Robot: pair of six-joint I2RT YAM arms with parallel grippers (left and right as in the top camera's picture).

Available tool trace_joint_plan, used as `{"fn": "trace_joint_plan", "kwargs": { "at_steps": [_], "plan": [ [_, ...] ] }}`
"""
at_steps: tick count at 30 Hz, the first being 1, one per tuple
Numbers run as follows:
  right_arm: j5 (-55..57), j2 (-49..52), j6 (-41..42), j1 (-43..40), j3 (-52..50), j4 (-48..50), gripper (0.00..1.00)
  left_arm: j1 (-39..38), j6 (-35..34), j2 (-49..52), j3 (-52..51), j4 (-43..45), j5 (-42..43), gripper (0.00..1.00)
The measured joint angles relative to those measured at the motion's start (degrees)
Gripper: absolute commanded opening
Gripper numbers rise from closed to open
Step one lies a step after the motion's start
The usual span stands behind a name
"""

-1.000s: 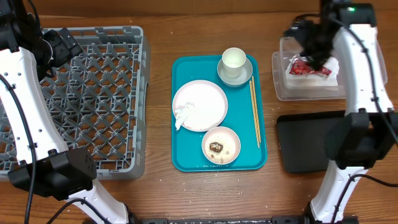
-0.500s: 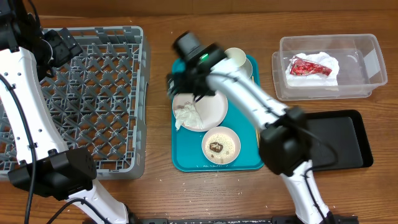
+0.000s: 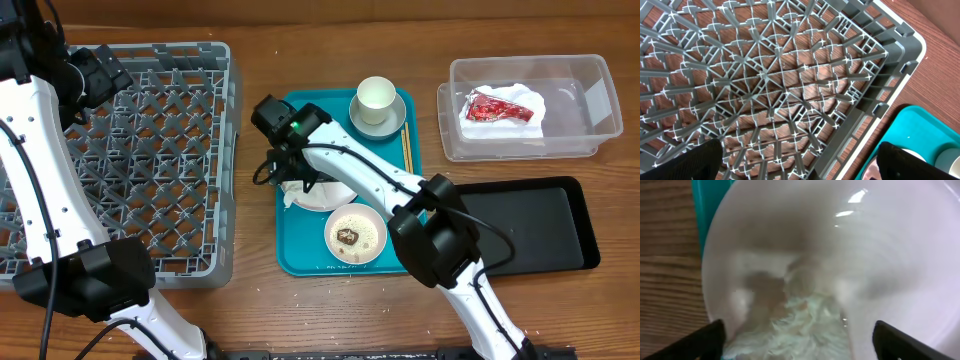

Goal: Sort waste into correct bins and load items into the dishwasher
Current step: 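Grasp the remaining tissue scrap on the plate and drop it in the bin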

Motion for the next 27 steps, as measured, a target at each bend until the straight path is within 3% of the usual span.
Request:
{"fn": "trace_joint_plan", "kwargs": {
  "at_steps": [2, 5, 6, 7, 8, 15, 21, 24, 25, 26, 27],
  "plan": [
    [-1.07, 0.00, 1.01, -0.31, -1.70, 1.92, 0.68, 0.00, 0.00, 0.00, 0.00, 0.00, 0.00, 1.00],
    [-2.36, 0.00, 1.31, -0.46, -3.32, 2.36, 0.27, 0.00, 0.00, 0.00, 0.00, 0.00, 0.00, 1.00],
    [-2.62, 0.02, 1.46, -0.46, -3.50, 2.34, 0.20, 0.00, 0.00, 0.00, 0.00, 0.00, 0.00, 1.00],
    [-2.93, 0.07, 1.66, -0.44, -3.54, 2.29, 0.06, 0.00, -0.02, 0.00, 0.00, 0.00, 0.00, 1.00],
    [-3.08, 0.07, 1.90, -0.44, -3.52, 2.21, 0.04, 0.00, -0.02, 0.00, 0.00, 0.00, 0.00, 1.00],
    [-1.62, 0.72, 1.81, -2.62, 7.39, -9.46, 0.04, 0.00, -0.02, 0.00, 0.00, 0.00, 0.00, 1.00],
    [5.31, 0.61, 4.20, -12.96, 30.99, -19.02, 0.04, 0.00, -0.02, 0.00, 0.00, 0.00, 0.00, 1.00],
    [8.02, 0.22, 7.76, -20.98, 37.88, -21.68, 0.07, 0.00, 0.00, 0.00, 0.00, 0.00, 0.00, 1.00],
    [8.85, -0.09, 9.57, -25.14, 38.97, -22.43, 0.09, 0.00, 0.00, 0.00, 0.00, 0.00, 0.00, 1.00],
    [9.40, -0.17, 10.56, -27.74, 39.34, -22.95, 0.24, -0.07, -0.02, 0.00, 0.00, 0.00, 0.00, 1.00],
    [9.94, -0.17, 11.58, -31.30, 39.47, -23.43, 0.52, -0.11, 0.00, 0.00, 0.00, 0.00, 0.00, 1.00]
  ]
}}
